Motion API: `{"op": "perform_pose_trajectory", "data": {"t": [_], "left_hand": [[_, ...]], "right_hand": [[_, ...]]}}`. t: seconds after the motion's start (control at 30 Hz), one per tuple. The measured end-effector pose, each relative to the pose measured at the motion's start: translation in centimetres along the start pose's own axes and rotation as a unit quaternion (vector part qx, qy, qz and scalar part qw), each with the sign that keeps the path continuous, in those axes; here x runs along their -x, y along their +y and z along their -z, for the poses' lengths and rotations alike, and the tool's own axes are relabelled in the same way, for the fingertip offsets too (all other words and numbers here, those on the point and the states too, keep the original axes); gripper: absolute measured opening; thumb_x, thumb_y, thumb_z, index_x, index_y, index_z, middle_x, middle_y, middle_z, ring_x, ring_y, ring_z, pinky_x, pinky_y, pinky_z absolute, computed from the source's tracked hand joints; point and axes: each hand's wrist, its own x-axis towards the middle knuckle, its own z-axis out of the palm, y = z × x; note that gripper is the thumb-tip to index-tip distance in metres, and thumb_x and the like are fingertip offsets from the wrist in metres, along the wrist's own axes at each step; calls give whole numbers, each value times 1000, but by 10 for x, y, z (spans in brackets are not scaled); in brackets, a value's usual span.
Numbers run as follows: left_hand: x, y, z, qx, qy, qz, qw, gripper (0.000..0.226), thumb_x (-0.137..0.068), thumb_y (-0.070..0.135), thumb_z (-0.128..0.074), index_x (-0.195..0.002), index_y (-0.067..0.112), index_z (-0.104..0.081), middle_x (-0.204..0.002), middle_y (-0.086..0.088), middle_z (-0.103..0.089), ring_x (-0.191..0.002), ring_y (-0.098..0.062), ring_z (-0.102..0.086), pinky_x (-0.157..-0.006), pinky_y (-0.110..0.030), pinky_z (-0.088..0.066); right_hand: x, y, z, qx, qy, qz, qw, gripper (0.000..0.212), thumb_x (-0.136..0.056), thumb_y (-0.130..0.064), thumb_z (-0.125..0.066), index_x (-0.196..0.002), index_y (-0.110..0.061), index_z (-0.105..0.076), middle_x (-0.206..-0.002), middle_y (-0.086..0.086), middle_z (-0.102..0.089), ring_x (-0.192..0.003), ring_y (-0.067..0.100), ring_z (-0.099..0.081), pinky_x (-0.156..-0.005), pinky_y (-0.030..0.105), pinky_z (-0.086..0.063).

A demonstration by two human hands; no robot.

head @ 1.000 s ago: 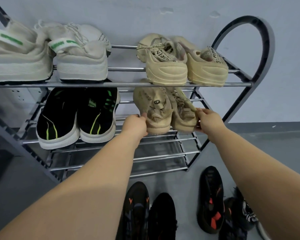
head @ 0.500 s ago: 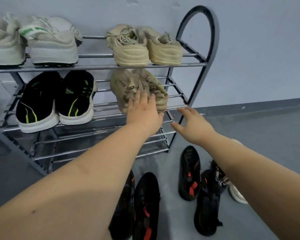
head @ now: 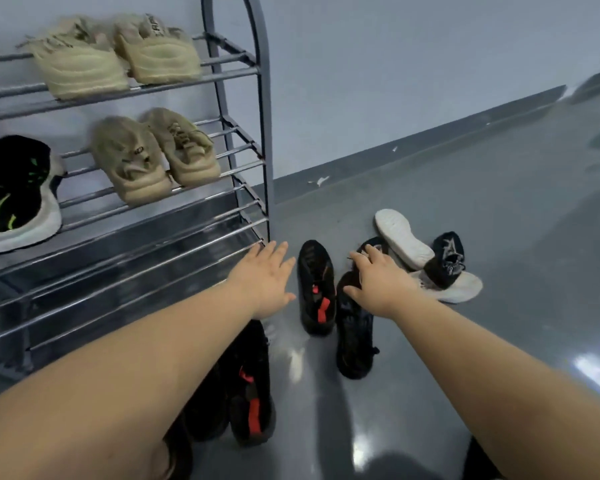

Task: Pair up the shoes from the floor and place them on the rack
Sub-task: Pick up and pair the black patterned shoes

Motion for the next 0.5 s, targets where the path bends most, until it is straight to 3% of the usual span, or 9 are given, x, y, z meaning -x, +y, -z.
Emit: {"op": "perform_pose_trajectory", "data": {"t": [0.33, 0.5], "left_hand": [[-56, 68, -48, 95, -51, -23, 994, 68, -96, 48, -33, -152, 18, -8, -160, -10, 5, -148, -26, 2, -121, -40, -3], [-83, 88, -79, 125, -83, -33, 988, 69, -96, 48, -36, -152, 17, -9, -160, -9, 4, -148, -27, 0, -121, -39, -4]], "right_hand": [[-18, 70, -44, -10, -42, -76, 996, 73, -92, -46, -47, -151, -18, -15, -157, 12, -14, -142, 35, -19, -115, 44, -25], [-35, 86, -82, -48, -88, -107, 989, 73, -92, -44, -49, -151, -20, -14, -158, 11, -9, -143, 34, -17, -112, 46, -28]]}}
